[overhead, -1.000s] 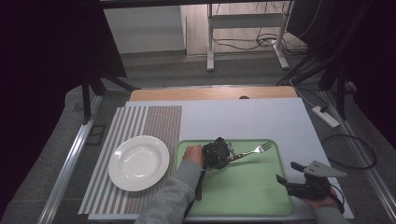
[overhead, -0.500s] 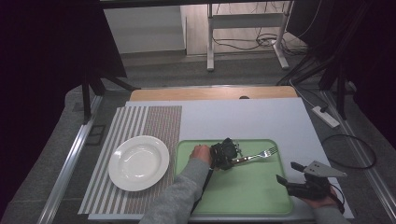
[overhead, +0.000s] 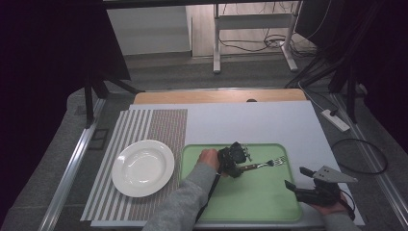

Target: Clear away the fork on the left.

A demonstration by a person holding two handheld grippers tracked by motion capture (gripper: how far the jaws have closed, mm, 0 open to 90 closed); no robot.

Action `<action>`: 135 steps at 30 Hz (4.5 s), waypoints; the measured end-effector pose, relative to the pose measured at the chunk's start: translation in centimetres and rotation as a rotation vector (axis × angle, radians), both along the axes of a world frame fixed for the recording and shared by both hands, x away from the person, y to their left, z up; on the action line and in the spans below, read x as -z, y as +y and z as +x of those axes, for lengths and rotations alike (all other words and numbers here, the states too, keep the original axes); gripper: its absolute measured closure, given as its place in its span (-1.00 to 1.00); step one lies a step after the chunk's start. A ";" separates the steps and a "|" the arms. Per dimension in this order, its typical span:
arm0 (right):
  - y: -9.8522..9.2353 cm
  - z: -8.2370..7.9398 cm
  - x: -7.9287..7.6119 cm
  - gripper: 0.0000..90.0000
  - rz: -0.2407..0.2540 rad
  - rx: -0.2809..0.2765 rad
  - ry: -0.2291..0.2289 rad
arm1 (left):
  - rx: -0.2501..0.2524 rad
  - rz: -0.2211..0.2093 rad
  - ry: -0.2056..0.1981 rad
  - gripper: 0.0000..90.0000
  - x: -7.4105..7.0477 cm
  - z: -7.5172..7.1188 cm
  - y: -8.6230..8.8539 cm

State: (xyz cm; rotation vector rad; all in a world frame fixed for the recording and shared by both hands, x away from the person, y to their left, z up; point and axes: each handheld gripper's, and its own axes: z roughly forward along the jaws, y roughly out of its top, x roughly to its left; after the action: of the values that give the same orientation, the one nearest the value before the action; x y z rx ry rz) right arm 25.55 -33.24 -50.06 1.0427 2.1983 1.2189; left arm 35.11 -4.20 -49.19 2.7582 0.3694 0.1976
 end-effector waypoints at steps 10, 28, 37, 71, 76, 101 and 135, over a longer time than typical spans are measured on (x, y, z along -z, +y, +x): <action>0.0 0.0 0.0 -0.50 -0.001 0.001 0.000 | -0.098 -0.167 -0.030 -0.07 -0.5 -0.7 2.8; 0.1 0.1 0.1 -0.50 -0.003 0.002 0.005 | -0.169 -0.254 -0.055 -0.22 -0.7 -4.4 10.1; 0.2 0.0 0.0 -0.49 -0.003 0.000 0.003 | -0.211 -0.281 -0.091 -0.25 -0.7 -6.1 12.6; 2.0 1.6 -0.5 0.98 -0.017 -0.110 0.011 | -0.362 -0.363 -0.190 -0.24 -0.2 -11.9 20.0; 4.1 2.6 -0.5 1.00 -0.038 -0.148 0.012 | -0.373 -0.368 -0.197 -0.25 -0.1 -12.0 20.1; 15.4 10.2 1.3 1.00 -0.061 -0.234 0.191 | -0.393 -0.349 -0.185 -0.29 0.1 -11.6 20.3; 15.7 6.6 1.6 1.00 -0.116 -0.273 0.295 | -0.414 -0.342 -0.166 -0.31 0.4 -11.4 20.7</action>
State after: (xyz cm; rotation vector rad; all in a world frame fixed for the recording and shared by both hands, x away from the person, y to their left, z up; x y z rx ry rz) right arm 32.20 -17.50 -51.68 0.9492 2.6767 1.0850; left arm 23.73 16.55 -49.55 2.2856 0.8421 0.4206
